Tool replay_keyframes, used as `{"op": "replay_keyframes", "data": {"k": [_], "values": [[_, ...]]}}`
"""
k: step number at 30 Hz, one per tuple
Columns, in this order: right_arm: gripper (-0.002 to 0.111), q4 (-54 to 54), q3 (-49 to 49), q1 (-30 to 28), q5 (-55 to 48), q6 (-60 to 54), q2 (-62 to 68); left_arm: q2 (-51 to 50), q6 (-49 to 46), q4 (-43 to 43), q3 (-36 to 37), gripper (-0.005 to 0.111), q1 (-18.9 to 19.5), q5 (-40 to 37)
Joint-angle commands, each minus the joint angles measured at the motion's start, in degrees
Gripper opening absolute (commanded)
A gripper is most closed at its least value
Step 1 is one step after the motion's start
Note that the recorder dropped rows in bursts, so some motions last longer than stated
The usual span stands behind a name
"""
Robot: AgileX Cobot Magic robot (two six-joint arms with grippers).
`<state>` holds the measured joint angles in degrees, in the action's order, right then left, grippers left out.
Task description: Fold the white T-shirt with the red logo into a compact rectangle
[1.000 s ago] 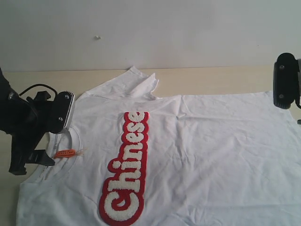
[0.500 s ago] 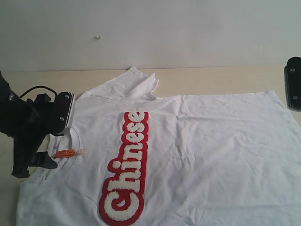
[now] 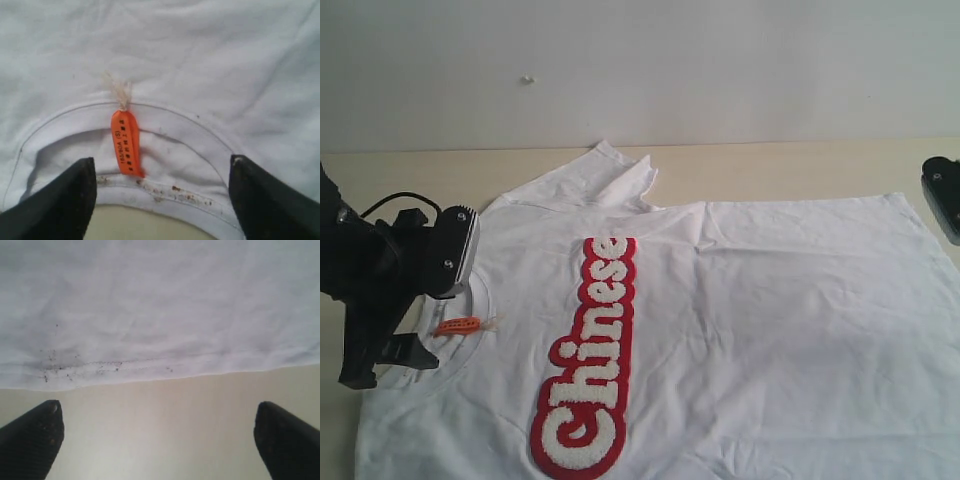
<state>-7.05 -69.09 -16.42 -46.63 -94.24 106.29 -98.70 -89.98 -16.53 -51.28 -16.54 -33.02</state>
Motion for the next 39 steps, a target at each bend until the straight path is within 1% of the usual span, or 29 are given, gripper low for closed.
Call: {"op": "replay_keyframes", "data": {"k": [1, 6, 10, 14, 17, 19, 21, 22, 24, 26, 32, 35, 39], "values": [[0.099, 4.13, -0.54, -0.64, 5.48, -3.54, 3.31, -0.01, -1.50, -0.23, 1.06, 0.071, -0.07, 2.96], [0.099, 10.28, -0.41, -0.64, 3.84, -8.12, 6.07, -0.01, -1.50, -0.23, 1.31, 0.071, -0.07, 3.35], [0.099, 6.51, -0.41, -0.64, 1.75, -6.38, 8.00, -0.01, -1.50, -0.23, 1.31, 0.071, -0.07, 3.25], [0.099, 2.95, -0.41, -0.92, 1.01, -4.50, 6.94, -0.01, -1.50, -0.39, 1.31, 0.071, -0.07, 3.45], [0.099, 4.12, -0.41, -1.58, 1.28, -4.50, 4.72, -0.01, -1.59, -0.39, 1.31, 0.071, -0.07, 4.29], [0.099, 4.27, -0.41, -2.80, 0.56, -4.50, 3.61, -0.01, -1.59, -0.39, 1.31, 0.071, -0.07, 4.43], [0.099, 7.05, -0.04, -5.01, -1.25, -5.07, 3.88, -0.01, -1.59, -0.39, 1.31, 0.071, -0.07, 4.43], [0.099, 7.38, 1.27, -5.33, 0.53, -5.72, 4.01, -0.01, -1.59, -0.70, 1.31, 0.071, -0.07, 4.43], [0.099, 8.48, 2.80, -5.22, 4.27, -6.47, 4.25, -0.01, -1.59, -0.84, 1.31, 0.071, -0.07, 4.43], [0.099, 8.60, 3.01, -4.94, 5.12, -7.24, 4.77, -0.01, -1.59, -0.84, 1.31, 0.071, -0.07, 4.43], [0.099, 8.60, 3.87, -4.94, 3.74, -7.11, 7.68, -0.01, -1.59, -0.84, 1.31, 0.071, -0.07, 4.53], [0.099, 7.39, 4.65, -4.94, 1.80, -7.11, 6.19, -0.01, -1.59, -0.84, 1.31, 0.071, -0.07, 4.77], [0.099, 7.52, 4.65, -5.05, 2.38, -6.74, 4.33, -0.01, -1.59, -2.42, 1.31, 0.071, -0.07, 4.89]]}}
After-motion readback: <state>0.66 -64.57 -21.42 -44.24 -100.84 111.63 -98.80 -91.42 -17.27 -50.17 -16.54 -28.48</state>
